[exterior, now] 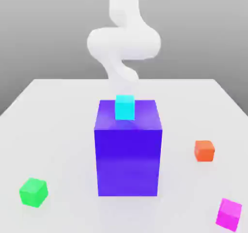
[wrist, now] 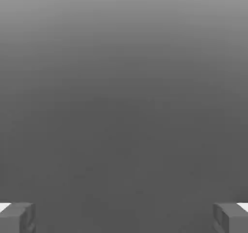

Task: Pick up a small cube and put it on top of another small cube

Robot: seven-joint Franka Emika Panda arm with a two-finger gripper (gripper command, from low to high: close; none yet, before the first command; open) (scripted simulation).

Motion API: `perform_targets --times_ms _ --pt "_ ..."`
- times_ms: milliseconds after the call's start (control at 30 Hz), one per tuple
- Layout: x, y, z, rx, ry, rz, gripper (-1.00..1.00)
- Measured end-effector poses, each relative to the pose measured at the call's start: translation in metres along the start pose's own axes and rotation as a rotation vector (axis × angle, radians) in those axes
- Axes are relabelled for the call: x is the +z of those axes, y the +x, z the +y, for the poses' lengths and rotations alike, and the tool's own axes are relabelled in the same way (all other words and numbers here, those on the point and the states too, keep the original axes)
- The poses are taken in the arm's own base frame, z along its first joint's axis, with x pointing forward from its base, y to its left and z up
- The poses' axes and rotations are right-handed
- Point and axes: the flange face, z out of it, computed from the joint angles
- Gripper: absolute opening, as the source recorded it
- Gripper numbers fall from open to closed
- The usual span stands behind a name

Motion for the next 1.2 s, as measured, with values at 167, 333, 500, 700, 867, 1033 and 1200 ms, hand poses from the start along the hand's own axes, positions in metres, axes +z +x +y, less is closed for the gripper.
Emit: perform_targets --times_ms 167,333,500,700,867,1033,1200 --pt "0.091 -0.028 -0.025 -0.157 -0.057 -0.121 0.0" --pt "0.175 -0.073 -0.042 -0.314 -0.102 -0.242 0.0" --pt "0.253 -0.133 -0.048 -0.474 -0.139 -0.366 0.0" --pt "0.333 -0.227 -0.043 -0.679 -0.165 -0.523 0.0" --pt "0.391 -0.304 -0.018 -0.828 -0.188 -0.653 0.0" --pt "0.439 -0.369 0.013 -0.922 -0.195 -0.736 0.0" --pt "0.465 -0.388 0.03 -0.926 -0.195 -0.739 -1.0"
